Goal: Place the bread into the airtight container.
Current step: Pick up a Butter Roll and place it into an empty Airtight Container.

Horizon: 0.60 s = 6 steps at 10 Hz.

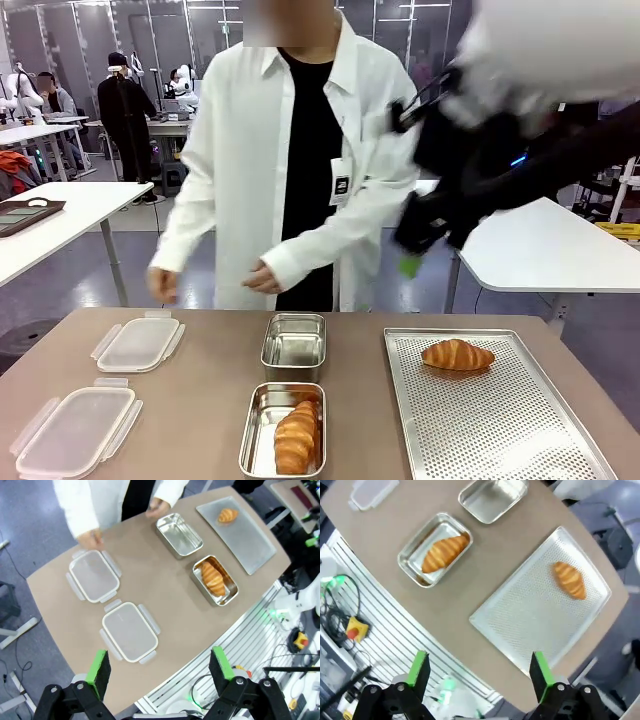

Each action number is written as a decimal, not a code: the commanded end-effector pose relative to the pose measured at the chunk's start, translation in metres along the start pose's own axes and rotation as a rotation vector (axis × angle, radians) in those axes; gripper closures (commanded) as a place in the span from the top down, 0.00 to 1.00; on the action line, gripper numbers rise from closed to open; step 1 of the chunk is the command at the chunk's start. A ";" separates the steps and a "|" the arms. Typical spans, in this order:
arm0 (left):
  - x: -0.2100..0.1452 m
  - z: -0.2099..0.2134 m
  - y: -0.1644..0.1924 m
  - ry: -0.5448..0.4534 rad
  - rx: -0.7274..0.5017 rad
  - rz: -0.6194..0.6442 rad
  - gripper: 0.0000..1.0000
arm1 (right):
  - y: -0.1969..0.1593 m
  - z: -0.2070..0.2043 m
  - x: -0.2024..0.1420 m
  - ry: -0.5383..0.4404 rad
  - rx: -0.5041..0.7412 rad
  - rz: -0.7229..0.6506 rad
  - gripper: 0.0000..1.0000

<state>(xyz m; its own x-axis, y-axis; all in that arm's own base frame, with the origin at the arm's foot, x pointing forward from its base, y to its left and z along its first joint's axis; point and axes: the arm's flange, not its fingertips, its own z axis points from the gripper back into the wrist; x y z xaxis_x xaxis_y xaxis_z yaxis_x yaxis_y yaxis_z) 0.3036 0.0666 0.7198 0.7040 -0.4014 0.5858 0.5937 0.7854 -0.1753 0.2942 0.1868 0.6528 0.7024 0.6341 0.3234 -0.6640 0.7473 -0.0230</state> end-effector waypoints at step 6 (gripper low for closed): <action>0.000 0.001 -0.001 0.002 -0.006 -0.015 1.00 | -0.190 -0.070 -0.010 -0.041 0.108 0.197 1.00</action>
<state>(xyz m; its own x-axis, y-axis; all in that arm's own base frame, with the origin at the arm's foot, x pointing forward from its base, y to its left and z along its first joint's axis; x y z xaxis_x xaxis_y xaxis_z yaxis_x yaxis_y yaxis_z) 0.3037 0.0666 0.7197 0.7042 -0.4015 0.5856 0.5935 0.7855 -0.1752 0.4208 0.0581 0.5903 0.5882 0.7304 0.3472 -0.7837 0.6208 0.0219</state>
